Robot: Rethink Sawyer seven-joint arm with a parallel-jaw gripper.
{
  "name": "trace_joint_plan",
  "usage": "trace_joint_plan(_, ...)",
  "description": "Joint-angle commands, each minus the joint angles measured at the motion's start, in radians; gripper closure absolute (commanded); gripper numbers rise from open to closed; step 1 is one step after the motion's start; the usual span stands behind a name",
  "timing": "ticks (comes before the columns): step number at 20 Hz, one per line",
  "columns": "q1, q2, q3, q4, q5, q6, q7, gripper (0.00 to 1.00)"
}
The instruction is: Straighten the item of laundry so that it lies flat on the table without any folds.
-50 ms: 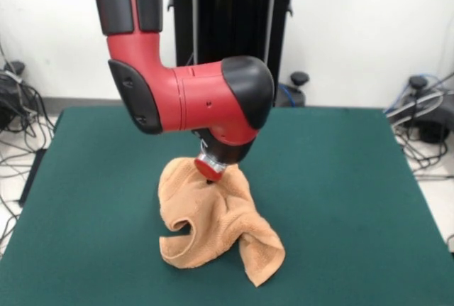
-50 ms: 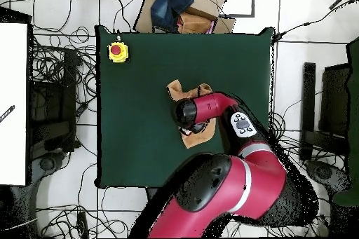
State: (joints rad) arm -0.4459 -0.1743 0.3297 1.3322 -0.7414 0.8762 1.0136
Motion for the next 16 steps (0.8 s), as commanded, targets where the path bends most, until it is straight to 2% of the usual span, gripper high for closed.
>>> trace_joint_plan(1, 0.027, -0.076, 0.035, 0.009, 0.057, 0.123, -0.039, 1.00)
trace_joint_plan(5, 0.036, -0.121, 0.045, 0.019, 0.090, 0.177, -0.040, 1.00)
trace_joint_plan(6, 0.037, -0.129, 0.046, 0.016, 0.098, 0.203, -0.058, 0.00)
trace_joint_plan(9, 0.024, -0.143, 0.062, 0.033, 0.108, 0.203, -0.082, 0.00)
trace_joint_plan(13, 0.014, -0.159, 0.058, 0.075, 0.096, 0.146, -0.075, 0.00)
trace_joint_plan(16, 0.025, -0.182, 0.055, 0.088, 0.103, 0.164, -0.068, 0.00)
